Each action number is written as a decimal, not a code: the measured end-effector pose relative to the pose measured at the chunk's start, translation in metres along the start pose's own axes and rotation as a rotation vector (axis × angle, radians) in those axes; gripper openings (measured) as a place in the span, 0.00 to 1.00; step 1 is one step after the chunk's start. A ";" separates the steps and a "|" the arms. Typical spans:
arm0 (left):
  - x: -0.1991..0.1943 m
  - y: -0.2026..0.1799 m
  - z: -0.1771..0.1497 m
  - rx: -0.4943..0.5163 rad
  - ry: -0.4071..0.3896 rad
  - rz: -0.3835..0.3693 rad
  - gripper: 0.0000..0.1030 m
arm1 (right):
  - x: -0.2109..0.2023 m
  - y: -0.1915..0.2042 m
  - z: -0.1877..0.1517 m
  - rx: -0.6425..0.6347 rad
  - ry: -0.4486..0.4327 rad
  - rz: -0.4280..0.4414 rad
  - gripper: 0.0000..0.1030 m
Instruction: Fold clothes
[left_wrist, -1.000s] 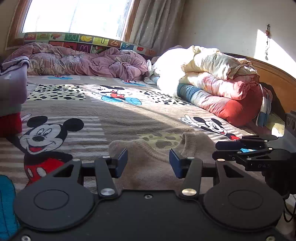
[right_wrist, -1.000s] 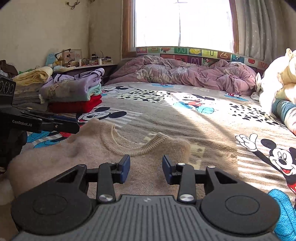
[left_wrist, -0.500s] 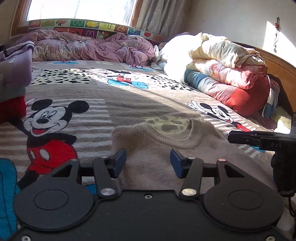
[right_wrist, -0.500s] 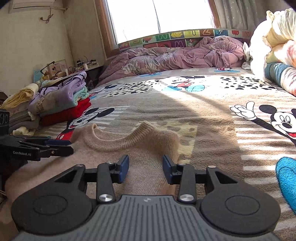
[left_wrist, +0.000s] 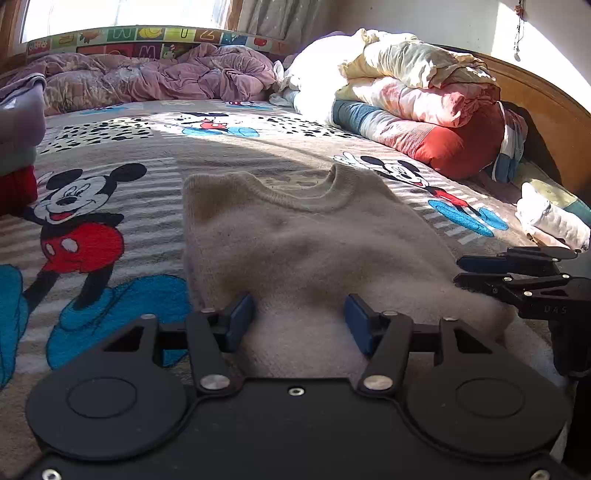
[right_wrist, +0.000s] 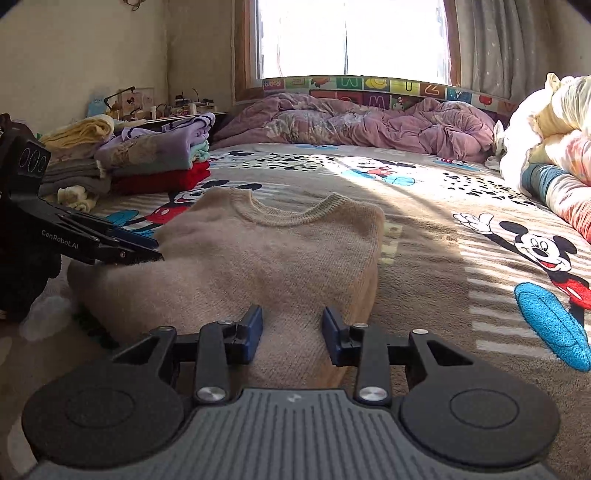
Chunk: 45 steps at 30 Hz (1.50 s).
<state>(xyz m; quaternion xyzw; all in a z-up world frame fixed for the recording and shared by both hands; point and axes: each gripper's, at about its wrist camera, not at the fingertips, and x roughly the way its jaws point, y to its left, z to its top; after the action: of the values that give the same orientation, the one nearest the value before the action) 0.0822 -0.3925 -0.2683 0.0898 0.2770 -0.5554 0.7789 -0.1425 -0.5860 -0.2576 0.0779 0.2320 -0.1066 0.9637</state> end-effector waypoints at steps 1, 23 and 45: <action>-0.004 -0.002 -0.002 -0.001 -0.010 0.013 0.56 | -0.002 0.001 -0.004 0.010 -0.010 -0.008 0.36; -0.038 0.045 -0.035 -0.833 -0.038 -0.049 0.65 | 0.001 -0.069 -0.033 0.955 0.081 0.166 0.71; -0.034 0.023 -0.009 -0.804 -0.033 -0.289 0.32 | 0.001 -0.077 -0.009 0.894 -0.109 0.273 0.30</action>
<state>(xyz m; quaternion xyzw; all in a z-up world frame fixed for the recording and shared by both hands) 0.0925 -0.3525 -0.2611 -0.2698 0.4688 -0.5080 0.6704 -0.1645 -0.6585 -0.2735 0.5096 0.1002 -0.0723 0.8515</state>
